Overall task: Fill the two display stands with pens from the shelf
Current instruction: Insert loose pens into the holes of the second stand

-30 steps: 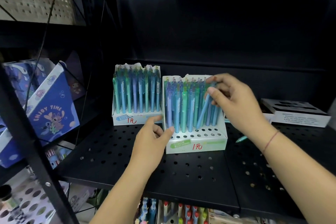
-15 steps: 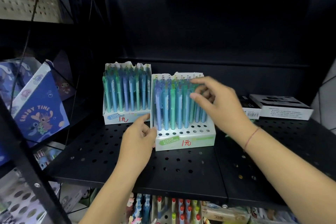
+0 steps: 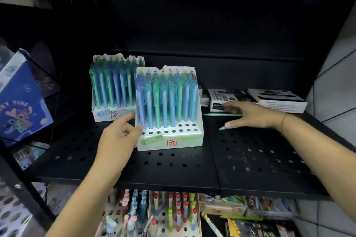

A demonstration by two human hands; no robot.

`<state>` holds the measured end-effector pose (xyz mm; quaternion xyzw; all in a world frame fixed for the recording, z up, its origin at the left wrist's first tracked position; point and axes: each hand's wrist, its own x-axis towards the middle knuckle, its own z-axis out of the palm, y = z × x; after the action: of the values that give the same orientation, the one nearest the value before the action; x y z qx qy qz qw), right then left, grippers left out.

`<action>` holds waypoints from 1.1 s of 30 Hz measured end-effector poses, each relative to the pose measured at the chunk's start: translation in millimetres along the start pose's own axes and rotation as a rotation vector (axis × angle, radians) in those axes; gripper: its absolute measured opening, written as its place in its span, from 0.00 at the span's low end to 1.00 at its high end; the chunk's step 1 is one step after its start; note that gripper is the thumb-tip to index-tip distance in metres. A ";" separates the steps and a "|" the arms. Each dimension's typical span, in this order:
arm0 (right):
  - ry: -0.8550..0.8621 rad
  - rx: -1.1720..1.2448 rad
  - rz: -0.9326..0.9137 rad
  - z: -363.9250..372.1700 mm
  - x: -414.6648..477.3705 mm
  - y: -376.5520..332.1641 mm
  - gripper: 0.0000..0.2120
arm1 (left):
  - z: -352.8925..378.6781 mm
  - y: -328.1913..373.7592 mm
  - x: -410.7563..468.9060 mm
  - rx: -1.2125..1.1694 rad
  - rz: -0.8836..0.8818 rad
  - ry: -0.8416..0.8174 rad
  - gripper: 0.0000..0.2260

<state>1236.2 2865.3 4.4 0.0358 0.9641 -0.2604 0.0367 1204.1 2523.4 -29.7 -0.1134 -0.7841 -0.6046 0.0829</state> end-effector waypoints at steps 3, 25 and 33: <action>-0.001 -0.058 -0.042 4.7 -0.9 -1.9 0.28 | 0.0 -2.4 0.6 -0.008 -0.009 0.000 0.20; 0.183 -0.210 0.508 5.5 -37.0 -6.9 0.43 | 1.0 -12.8 3.5 -0.036 0.029 -0.104 0.22; 0.032 -0.018 0.453 -0.4 -22.4 -17.3 0.30 | 0.4 -14.1 2.9 -0.043 0.038 -0.108 0.22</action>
<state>1257.0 2849.4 15.4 0.2553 0.9342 -0.2364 0.0791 1197.4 2520.6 -42.2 -0.1626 -0.7719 -0.6126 0.0496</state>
